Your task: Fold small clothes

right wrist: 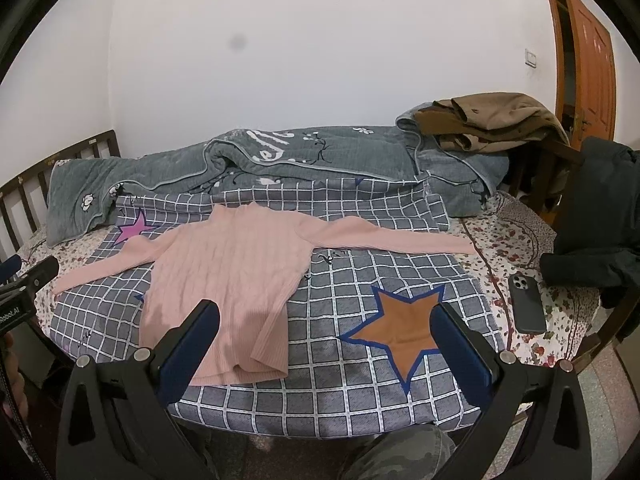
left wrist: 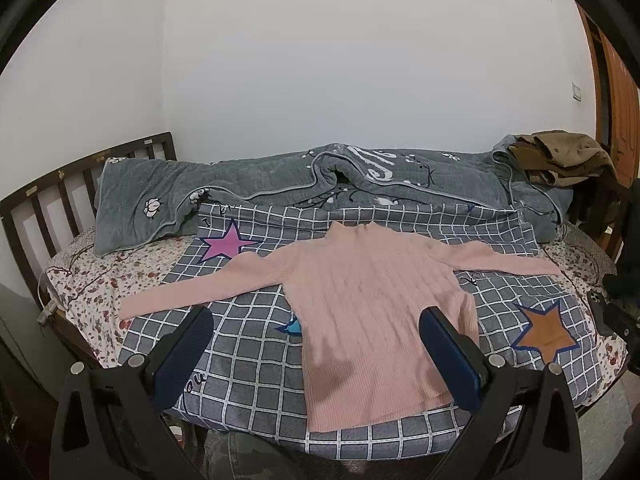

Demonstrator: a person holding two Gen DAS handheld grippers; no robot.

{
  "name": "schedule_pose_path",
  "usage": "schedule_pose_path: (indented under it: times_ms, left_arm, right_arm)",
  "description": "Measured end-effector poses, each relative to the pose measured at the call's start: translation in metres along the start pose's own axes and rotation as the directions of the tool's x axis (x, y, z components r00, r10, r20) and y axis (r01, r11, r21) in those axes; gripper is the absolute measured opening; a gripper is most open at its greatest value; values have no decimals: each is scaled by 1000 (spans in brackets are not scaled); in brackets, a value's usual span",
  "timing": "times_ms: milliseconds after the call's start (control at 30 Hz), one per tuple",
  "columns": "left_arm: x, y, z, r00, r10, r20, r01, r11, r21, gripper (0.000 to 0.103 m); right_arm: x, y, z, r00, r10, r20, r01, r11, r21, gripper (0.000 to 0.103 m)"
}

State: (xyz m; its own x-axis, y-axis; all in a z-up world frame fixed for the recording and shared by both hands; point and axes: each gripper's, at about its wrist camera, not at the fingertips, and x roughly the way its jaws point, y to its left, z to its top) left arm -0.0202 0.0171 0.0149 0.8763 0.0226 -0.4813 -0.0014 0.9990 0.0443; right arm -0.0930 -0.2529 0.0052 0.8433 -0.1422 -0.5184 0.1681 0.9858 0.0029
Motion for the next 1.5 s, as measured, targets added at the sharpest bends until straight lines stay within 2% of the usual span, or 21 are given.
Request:
schedule_pose_path:
  times_ms: [900, 1200, 1300, 1400, 1500]
  left_arm:
    - [11, 7, -1, 1000, -15, 2, 15, 1000, -13, 103]
    - [79, 28, -16, 996, 14, -91, -18, 999, -44, 103]
    - [111, 47, -24, 991, 45, -127, -53, 997, -54, 103]
    - [140, 70, -30, 986, 58, -159, -69, 995, -68, 103]
    - [170, 101, -35, 977, 109, -181, -128, 987, -96, 103]
  right_arm:
    - [9, 0, -3, 1000, -4, -12, 4, 1000, 22, 103]
    - [50, 5, 0, 999, -1, -40, 3, 999, 44, 103]
    - [72, 14, 1, 998, 2, -64, 0, 1000, 29, 103]
    - [98, 24, 5, 997, -33, -72, 33, 999, 3, 103]
    - [122, 35, 9, 996, -44, -73, 43, 999, -7, 103]
